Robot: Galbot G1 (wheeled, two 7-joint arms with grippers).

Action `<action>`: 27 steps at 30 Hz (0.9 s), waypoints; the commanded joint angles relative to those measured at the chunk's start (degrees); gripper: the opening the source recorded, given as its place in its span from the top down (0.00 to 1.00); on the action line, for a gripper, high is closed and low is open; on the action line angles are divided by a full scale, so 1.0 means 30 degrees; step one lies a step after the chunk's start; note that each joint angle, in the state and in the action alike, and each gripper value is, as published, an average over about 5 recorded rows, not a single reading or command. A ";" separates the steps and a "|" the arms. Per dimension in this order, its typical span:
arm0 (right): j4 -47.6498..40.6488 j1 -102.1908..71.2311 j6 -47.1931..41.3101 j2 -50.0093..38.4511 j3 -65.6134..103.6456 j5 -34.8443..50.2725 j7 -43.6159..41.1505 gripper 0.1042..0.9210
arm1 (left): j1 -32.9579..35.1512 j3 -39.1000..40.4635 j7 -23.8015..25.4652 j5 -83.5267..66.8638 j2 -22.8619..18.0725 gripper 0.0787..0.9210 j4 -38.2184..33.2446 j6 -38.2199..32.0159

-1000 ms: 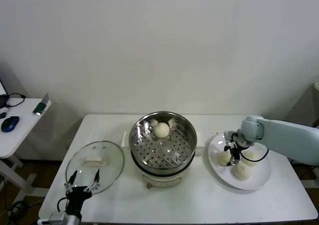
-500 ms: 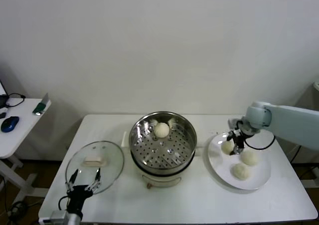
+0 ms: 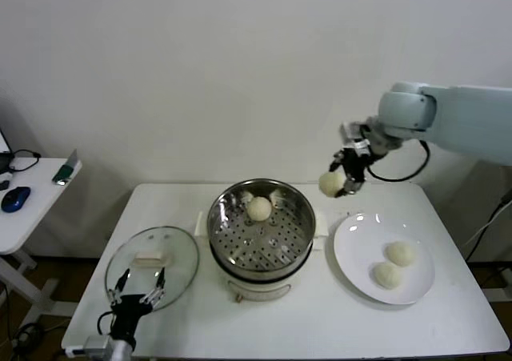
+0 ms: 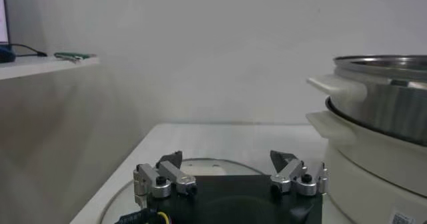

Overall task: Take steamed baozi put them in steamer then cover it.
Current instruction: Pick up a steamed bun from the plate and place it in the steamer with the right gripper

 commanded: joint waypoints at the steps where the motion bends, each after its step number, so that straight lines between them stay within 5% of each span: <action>1: 0.1757 0.0515 -0.1902 0.3648 0.1912 0.2949 0.1624 0.32 | 0.0065 -0.0034 0.0006 0.0060 -0.0010 0.12 -0.0014 -0.0155; 27: -0.1974 -0.6969 -0.4896 0.7849 0.2273 0.1570 0.6225 0.33 | 0.0128 -0.0203 0.0016 0.0100 -0.0154 0.12 -0.0140 -0.0234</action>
